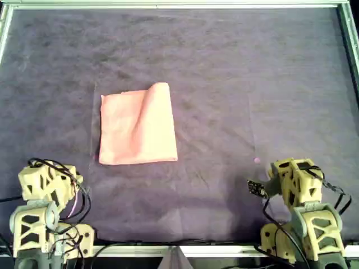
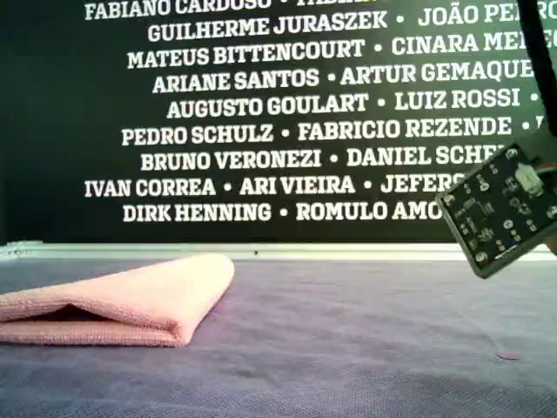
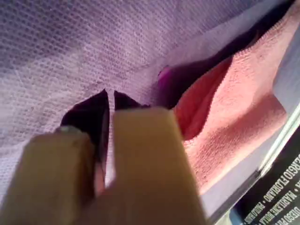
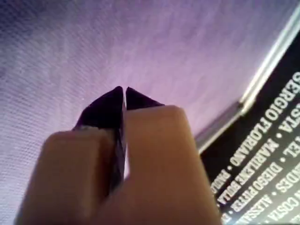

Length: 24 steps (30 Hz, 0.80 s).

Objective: Fold a cloth

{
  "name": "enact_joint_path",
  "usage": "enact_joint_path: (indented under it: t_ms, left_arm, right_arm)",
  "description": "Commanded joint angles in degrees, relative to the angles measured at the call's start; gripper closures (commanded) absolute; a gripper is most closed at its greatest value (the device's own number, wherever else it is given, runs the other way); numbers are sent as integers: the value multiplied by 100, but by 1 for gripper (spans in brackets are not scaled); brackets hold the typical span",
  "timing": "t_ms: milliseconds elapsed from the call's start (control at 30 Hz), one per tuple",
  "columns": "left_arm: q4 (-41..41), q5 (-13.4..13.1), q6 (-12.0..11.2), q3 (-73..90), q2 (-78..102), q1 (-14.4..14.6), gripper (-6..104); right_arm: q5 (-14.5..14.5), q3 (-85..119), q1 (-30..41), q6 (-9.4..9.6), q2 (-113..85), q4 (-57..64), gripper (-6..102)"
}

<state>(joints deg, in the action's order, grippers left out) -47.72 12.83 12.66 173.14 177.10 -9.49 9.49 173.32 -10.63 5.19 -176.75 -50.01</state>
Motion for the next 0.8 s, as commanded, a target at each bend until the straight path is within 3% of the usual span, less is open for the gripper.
enact_joint_path:
  t_ms: [0, 767]
  left_arm:
    - [-9, -18, 18, -114, 44, -105, 96]
    - [-9, -18, -26, -114, 0, -88, 96]
  right_arm:
    - [79, 79, 35, 62, -281, -88, 95]
    - [79, 79, 9, 79, -246, -79, 95]
